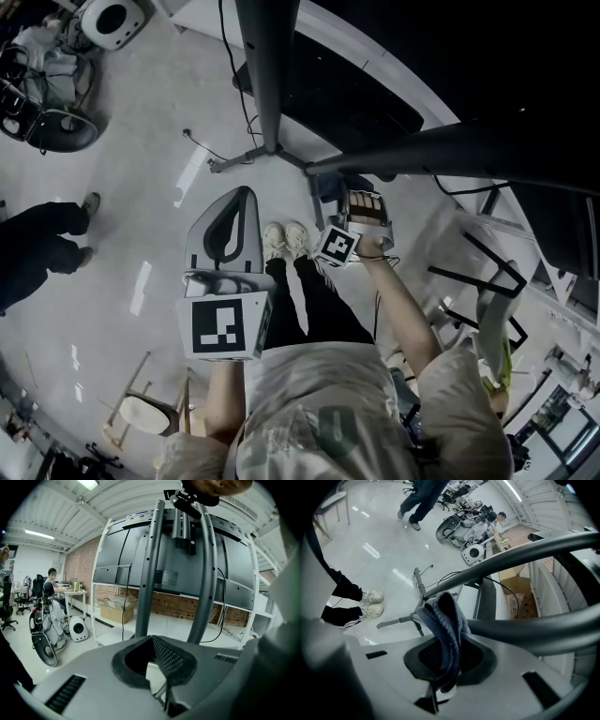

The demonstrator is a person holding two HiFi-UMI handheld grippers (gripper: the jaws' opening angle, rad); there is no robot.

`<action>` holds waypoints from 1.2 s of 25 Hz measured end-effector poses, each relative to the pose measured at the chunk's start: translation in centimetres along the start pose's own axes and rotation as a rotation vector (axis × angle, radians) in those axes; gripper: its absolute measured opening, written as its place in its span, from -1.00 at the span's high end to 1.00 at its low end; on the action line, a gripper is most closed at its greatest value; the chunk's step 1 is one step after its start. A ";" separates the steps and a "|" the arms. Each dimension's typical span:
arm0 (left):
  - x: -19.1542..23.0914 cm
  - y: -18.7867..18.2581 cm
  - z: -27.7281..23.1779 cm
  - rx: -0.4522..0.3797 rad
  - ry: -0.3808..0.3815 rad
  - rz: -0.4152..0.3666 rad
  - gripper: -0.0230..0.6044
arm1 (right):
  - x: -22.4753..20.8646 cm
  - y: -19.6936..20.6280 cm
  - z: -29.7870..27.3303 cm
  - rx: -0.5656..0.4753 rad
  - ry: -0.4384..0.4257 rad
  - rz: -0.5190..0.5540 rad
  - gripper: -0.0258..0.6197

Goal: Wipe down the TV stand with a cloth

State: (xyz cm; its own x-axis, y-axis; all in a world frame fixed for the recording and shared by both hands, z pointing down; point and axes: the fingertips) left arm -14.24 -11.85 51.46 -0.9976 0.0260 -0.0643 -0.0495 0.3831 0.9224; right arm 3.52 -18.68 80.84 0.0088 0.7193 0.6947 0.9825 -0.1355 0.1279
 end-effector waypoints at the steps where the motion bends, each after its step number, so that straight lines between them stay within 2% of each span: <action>1: 0.0 -0.2 0.1 -0.007 -0.001 0.001 0.88 | -0.1 0.1 0.1 0.001 -0.002 -0.001 0.74; 6: 0.7 -2.2 0.9 -0.055 -0.020 0.037 0.88 | -2.5 -1.1 2.7 -0.014 -0.044 -0.154 0.74; 9: 0.9 -4.8 1.9 -0.097 -0.042 0.013 0.88 | -6.1 -2.6 6.1 -0.055 -0.077 -0.287 0.74; 12: 1.3 -7.7 3.3 -0.146 -0.071 -0.011 0.88 | -9.9 -5.1 10.7 -0.142 -0.113 -0.421 0.74; 16: 2.7 -11.5 5.2 -0.201 -0.131 -0.053 0.88 | -17.7 -10.1 18.1 -0.348 -0.087 -0.596 0.74; 19: 3.1 -15.7 6.7 -0.312 -0.168 -0.116 0.88 | -24.7 -13.3 23.9 -0.532 0.008 -0.704 0.74; 23: 1.7 -19.8 9.3 -0.401 -0.190 -0.182 0.88 | -31.8 -14.6 32.0 -0.753 0.103 -0.866 0.74; 27: 0.5 -22.2 11.3 -0.479 -0.176 -0.203 0.88 | -35.7 -14.6 38.5 -0.990 0.181 -0.958 0.74; 30: 0.0 -22.7 12.1 -0.501 -0.174 -0.213 0.88 | -36.4 -13.5 40.8 -1.088 0.229 -1.042 0.74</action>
State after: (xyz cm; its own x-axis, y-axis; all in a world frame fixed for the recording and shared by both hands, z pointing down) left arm -12.54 -9.39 25.87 -0.9423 0.1644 -0.2915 -0.3082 -0.0867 0.9474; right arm -2.46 -15.16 24.94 -0.7081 0.7046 0.0470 -0.0786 -0.1448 0.9863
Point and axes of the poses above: the fingertips, and each gripper's own axes: z backward along the fingers, x to its left, y out of its underside, and after that the axes turned 14 degrees about -z, right-handed
